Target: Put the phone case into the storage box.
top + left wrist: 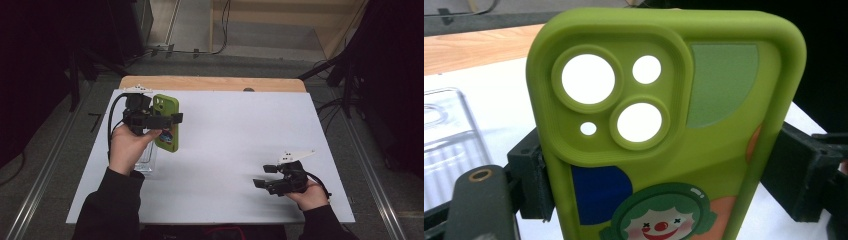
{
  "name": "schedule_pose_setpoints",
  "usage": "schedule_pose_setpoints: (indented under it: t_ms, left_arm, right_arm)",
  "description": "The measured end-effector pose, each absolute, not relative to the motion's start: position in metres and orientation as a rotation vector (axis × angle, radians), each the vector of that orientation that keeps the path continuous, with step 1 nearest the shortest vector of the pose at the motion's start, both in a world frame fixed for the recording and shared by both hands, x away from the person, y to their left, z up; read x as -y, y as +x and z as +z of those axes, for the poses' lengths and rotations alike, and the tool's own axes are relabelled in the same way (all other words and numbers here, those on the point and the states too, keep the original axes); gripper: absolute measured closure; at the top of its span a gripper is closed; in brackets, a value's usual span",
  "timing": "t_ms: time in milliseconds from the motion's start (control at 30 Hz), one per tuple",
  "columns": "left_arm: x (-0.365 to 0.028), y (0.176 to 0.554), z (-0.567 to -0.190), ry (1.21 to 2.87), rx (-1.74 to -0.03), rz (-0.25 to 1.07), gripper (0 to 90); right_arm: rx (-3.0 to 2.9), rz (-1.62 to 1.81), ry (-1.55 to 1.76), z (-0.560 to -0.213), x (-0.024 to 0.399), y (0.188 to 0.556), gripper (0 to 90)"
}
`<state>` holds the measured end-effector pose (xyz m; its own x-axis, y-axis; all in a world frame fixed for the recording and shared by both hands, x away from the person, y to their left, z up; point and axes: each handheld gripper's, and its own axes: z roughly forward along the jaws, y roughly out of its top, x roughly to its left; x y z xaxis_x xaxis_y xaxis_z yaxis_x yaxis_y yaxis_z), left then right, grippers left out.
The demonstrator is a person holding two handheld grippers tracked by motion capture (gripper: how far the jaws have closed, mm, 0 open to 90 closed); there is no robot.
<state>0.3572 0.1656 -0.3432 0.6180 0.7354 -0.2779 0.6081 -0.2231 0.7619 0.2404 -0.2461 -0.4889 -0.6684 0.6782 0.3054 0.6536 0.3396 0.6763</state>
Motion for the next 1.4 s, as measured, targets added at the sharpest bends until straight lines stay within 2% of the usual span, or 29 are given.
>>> schedule_pose_setpoints:
  t_ms: [967, 1400]
  left_arm:
    - [-0.211, 0.369, -0.343, 1.843, -1.213, 0.328, 17.2]
    - [-0.214, 0.393, -0.349, 1.811, -1.256, 0.388, 17.2]
  right_arm:
    - [-2.542, 1.308, 1.296, -0.489, 0.248, 0.241, 25.4]
    - [-2.534, 1.279, 1.301, -0.489, 0.249, 0.241, 25.3]
